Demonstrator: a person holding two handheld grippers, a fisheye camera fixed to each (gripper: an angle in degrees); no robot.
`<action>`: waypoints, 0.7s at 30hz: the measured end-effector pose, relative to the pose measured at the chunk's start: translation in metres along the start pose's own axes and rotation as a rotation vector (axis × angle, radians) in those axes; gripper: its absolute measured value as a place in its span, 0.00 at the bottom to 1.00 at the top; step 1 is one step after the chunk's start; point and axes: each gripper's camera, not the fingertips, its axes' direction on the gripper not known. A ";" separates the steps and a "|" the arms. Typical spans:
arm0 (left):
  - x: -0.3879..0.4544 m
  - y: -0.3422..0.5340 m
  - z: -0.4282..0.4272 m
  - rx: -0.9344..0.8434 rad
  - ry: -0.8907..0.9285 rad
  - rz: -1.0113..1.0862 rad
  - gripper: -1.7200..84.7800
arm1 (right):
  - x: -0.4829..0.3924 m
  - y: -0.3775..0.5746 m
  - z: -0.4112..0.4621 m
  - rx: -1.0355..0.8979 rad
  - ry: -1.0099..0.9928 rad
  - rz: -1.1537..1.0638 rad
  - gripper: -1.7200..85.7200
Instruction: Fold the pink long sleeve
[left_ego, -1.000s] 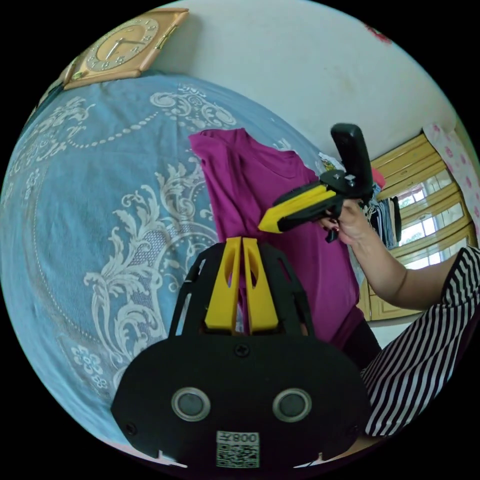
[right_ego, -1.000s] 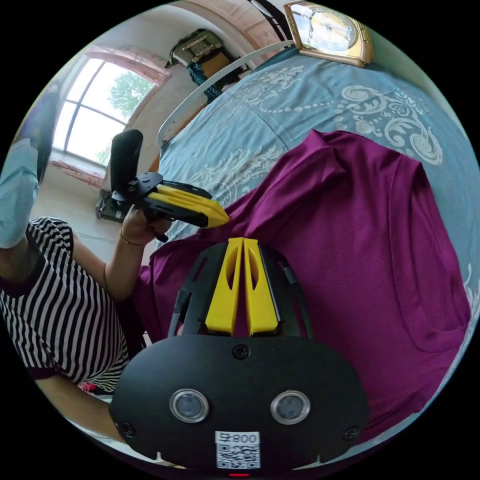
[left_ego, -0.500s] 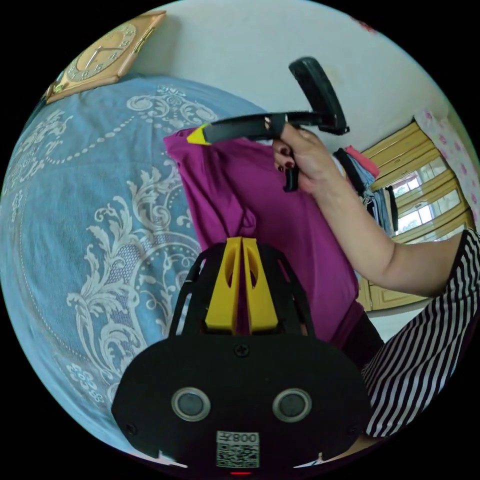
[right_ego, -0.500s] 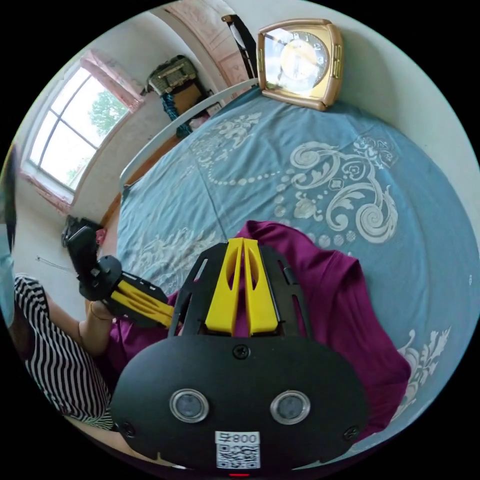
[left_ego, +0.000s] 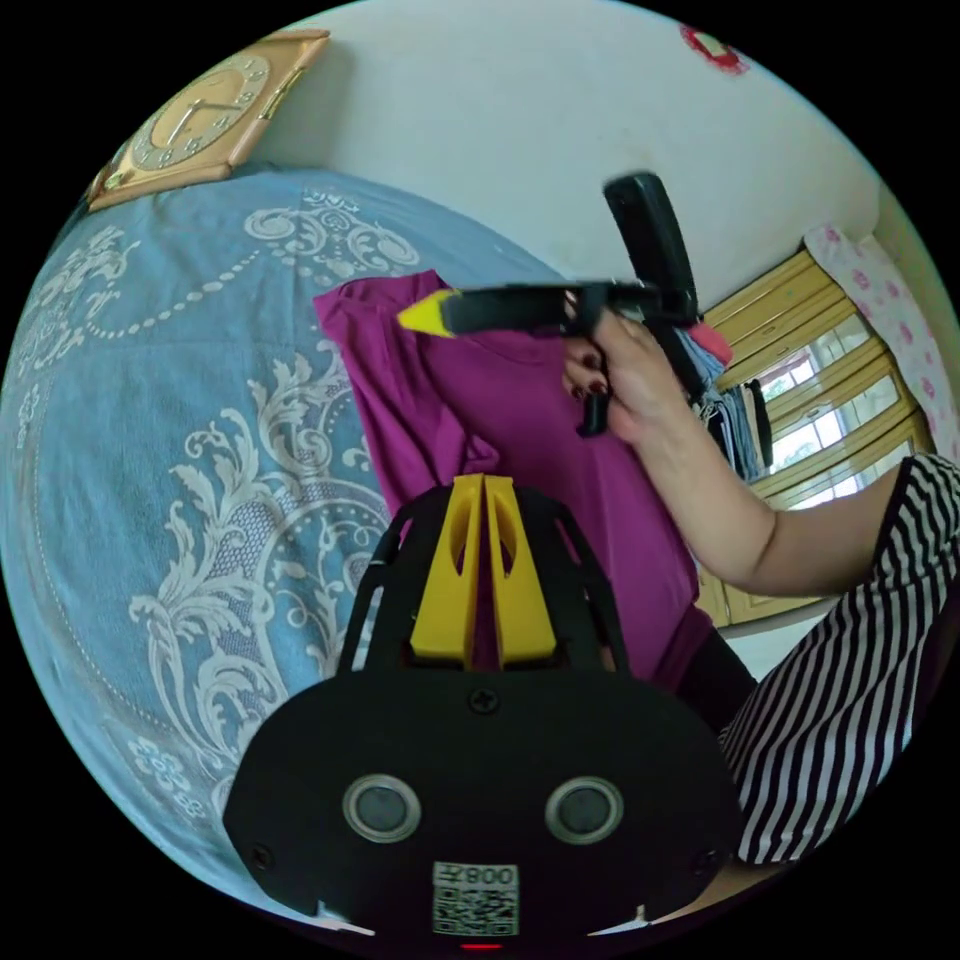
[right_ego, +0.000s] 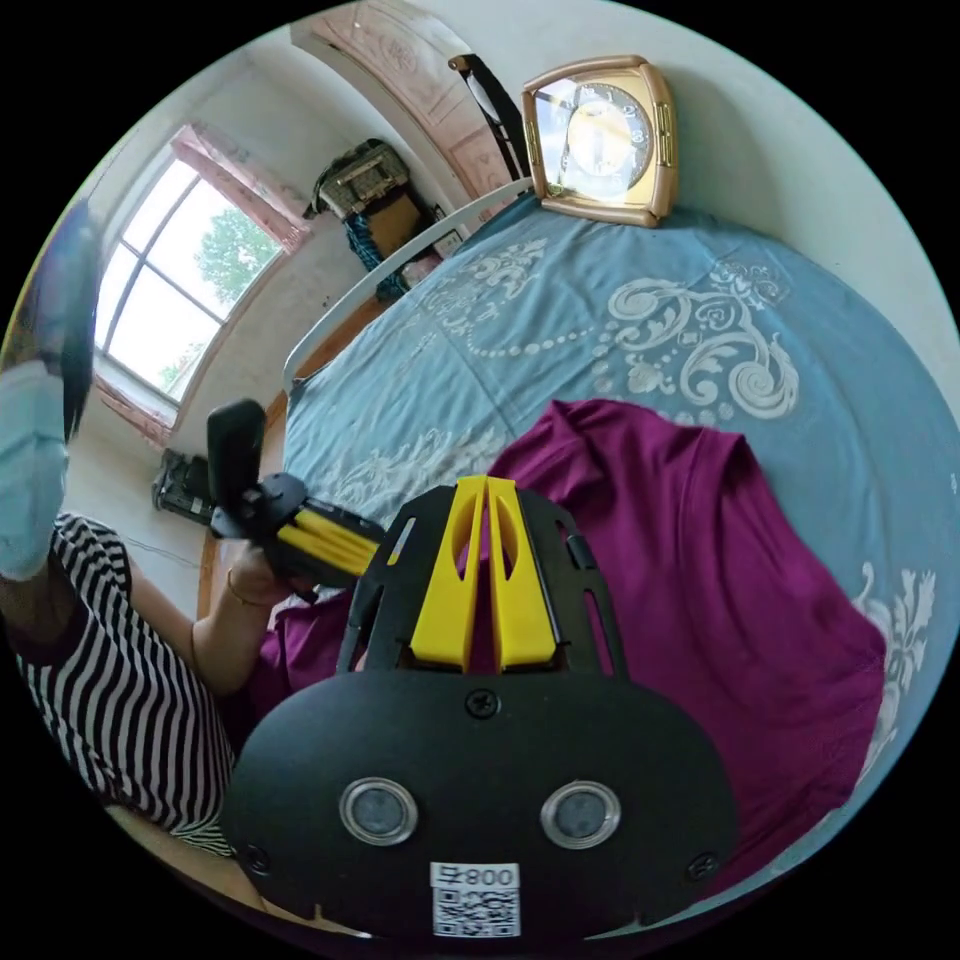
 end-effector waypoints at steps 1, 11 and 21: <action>-0.001 0.002 -0.002 0.010 0.011 -0.008 0.02 | -0.007 0.019 0.000 -0.014 0.002 0.001 0.02; 0.014 0.035 -0.018 0.098 -0.018 -0.044 0.02 | 0.001 0.149 -0.027 0.057 -0.016 0.169 0.02; 0.034 0.066 -0.013 0.016 -0.164 -0.070 0.02 | 0.037 0.363 -0.119 0.224 0.397 0.641 0.02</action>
